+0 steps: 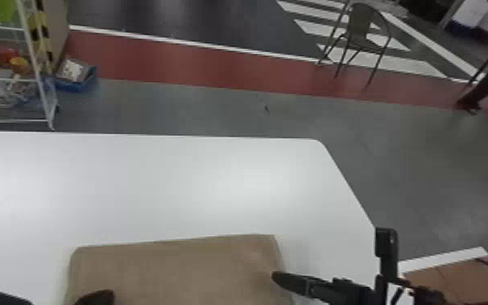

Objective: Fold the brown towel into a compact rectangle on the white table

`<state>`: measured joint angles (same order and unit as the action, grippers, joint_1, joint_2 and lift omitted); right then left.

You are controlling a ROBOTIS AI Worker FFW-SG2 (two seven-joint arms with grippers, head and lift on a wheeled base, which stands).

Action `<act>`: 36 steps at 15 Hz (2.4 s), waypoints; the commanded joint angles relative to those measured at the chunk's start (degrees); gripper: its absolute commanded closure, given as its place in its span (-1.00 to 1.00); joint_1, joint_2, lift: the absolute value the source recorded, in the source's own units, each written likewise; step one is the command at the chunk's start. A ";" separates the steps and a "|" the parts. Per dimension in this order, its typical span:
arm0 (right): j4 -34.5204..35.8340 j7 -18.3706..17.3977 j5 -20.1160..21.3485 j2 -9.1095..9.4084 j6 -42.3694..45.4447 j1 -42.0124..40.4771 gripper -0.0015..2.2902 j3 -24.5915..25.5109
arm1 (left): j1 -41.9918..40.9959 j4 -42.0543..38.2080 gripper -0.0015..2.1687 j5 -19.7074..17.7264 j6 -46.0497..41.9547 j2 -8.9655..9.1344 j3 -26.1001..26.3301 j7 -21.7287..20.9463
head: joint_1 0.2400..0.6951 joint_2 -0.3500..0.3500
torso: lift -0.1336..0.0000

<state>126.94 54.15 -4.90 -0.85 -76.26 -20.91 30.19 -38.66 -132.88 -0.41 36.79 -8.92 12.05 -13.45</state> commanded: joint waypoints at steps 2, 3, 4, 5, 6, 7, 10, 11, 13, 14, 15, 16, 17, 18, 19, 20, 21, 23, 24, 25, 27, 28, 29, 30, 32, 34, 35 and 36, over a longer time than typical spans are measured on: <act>1.12 -1.95 0.33 0.41 -4.21 0.69 -0.81 -1.63 | 0.25 0.08 0.98 0.15 0.44 -0.39 0.34 -0.09 | 1.00 -0.99 | -0.83; 1.56 -2.91 0.69 0.41 -5.09 0.96 -0.80 -2.33 | 0.25 0.08 0.98 0.15 0.62 -0.66 0.34 0.00 | 1.00 -0.98 | -0.83; 1.65 -3.09 1.39 0.41 -6.84 1.49 -0.75 -3.21 | 0.16 0.08 0.98 0.15 0.62 -0.66 0.34 0.00 | 1.00 -0.96 | -0.83; 2.35 -3.44 1.83 0.41 -8.43 2.10 -0.75 -3.91 | 0.16 0.08 0.98 0.15 0.79 -0.66 0.51 0.00 | 1.00 -0.94 | -0.83; 2.97 -4.06 2.18 0.41 -9.13 2.10 -0.75 -4.44 | 0.16 0.08 0.98 0.24 0.79 -0.74 0.78 0.00 | 1.00 -0.92 | -0.83; 3.23 -4.50 2.62 0.41 -9.66 2.19 -0.75 -5.06 | 0.16 0.08 0.98 0.24 0.97 -0.83 1.04 0.09 | 1.00 -0.91 | -0.83; 4.28 -5.29 5.78 0.41 -12.82 3.60 -0.75 -6.81 | 0.16 -0.28 0.98 0.59 1.32 -1.01 1.75 0.09 | 1.00 -0.89 | -0.83; 4.28 -5.90 6.05 0.41 -12.82 3.86 -0.75 -6.99 | 0.16 -0.36 0.97 0.59 1.32 -1.10 1.83 0.09 | 1.00 -0.90 | -0.83; 4.28 -6.08 6.84 0.41 -13.82 5.27 -0.75 -7.34 | 0.16 -0.54 0.98 0.59 1.32 -1.18 1.92 0.09 | 1.00 -0.91 | -0.83; 4.28 -6.17 7.72 0.41 -13.82 5.70 -0.75 -8.04 | 0.07 -0.80 0.98 0.59 1.67 -1.27 1.92 0.09 | 1.00 -0.91 | -0.83; 4.11 -6.17 8.16 0.41 -13.82 6.50 -0.75 -8.22 | 0.16 -0.89 0.98 0.59 2.02 -1.27 1.92 0.09 | 1.00 -0.91 | -0.83; 3.93 -6.08 8.42 0.32 -13.82 7.20 -0.66 -8.39 | 0.16 -0.98 0.98 0.59 2.02 -1.36 1.83 0.09 | 1.00 -0.90 | -0.83; 3.67 -6.08 8.77 0.32 -13.82 7.73 -0.61 -8.39 | 0.16 -0.98 0.98 0.59 2.02 -1.45 1.83 0.09 | 1.00 -0.89 | -0.83; 3.58 -6.08 9.03 0.32 -13.82 8.25 -0.61 -8.48 | 0.16 -0.98 0.98 0.59 2.02 -1.53 1.83 0.09 | 1.00 -0.89 | -0.83; 3.32 -5.99 9.30 0.15 -13.82 8.61 -0.61 -8.66 | 0.16 -0.98 0.97 0.59 2.02 -1.53 1.83 0.09 | 1.00 -0.88 | -0.83; 2.88 -5.90 9.56 -0.03 -13.82 8.96 -0.61 -9.01 | 0.16 -1.15 0.98 0.59 2.02 -1.53 1.75 0.09 | 1.00 -0.88 | -0.83; 2.79 -5.73 9.65 -0.12 -13.82 8.96 -0.61 -9.36 | 0.16 -1.24 0.98 0.59 2.02 -1.53 1.66 0.09 | 1.00 -0.87 | -0.83; 2.88 -5.46 9.65 -0.12 -13.82 8.96 -0.61 -9.63 | 0.25 -1.24 0.98 0.59 2.20 -1.53 1.57 0.09 | 1.00 -0.86 | -0.83; 2.88 -5.46 9.91 -0.12 -13.82 8.96 -0.61 -9.80 | 0.25 -1.24 0.98 0.59 2.20 -1.53 1.57 0.09 | 1.00 -0.85 | -0.83; 2.88 -5.37 10.09 -0.12 -13.82 8.96 -0.61 -9.98 | 0.25 -1.33 0.98 0.59 2.20 -1.53 1.57 0.09 | 1.00 -0.84 | -0.83; 2.88 -5.37 10.18 -0.12 -13.82 8.34 -0.61 -10.06 | 0.25 -1.42 0.98 0.59 2.20 -1.53 1.39 0.00 | 1.00 -0.83 | -0.83; 2.88 -5.37 10.79 -0.03 -13.82 8.25 -0.61 -10.15 | 0.25 -1.33 0.98 0.59 2.38 -1.62 1.39 0.00 | 1.00 -0.83 | -0.83; 2.79 -5.37 11.14 -0.12 -13.82 8.08 -0.61 -10.24 | 0.25 -1.42 0.98 0.59 2.38 -1.62 1.39 0.00 | 1.00 -0.83 | -0.83; 2.70 -5.37 11.32 -0.12 -13.82 7.81 -0.61 -10.50 | 0.34 -1.42 0.98 0.59 2.38 -1.62 1.39 0.00 | 1.00 -0.83 | -0.83; 2.17 -5.29 12.11 -0.20 -13.82 7.64 -0.61 -11.47 | 0.60 -1.42 0.98 0.59 3.25 -1.62 1.39 -0.09 | 1.00 -0.84 | -0.83; 1.30 -5.37 12.11 -0.20 -13.82 8.08 -0.56 -12.44 | 0.69 -1.42 0.98 0.59 3.78 -1.62 1.39 -0.09 | 1.00 -0.83 | -0.83; 0.86 -5.20 11.94 -0.12 -13.82 8.43 -0.48 -12.88 | 0.69 -1.42 0.97 0.59 3.78 -1.62 1.39 -0.09 | 1.00 -0.82 | -0.83; 0.68 -5.02 11.58 -0.12 -13.82 8.69 -0.40 -13.23 | 0.69 -1.42 0.97 0.59 4.13 -1.62 1.39 -0.09 | 1.00 -0.80 | -0.83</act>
<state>128.05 48.99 7.03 -1.01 -89.61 -12.63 17.52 -37.98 -134.30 0.18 40.58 -10.55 13.44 -13.54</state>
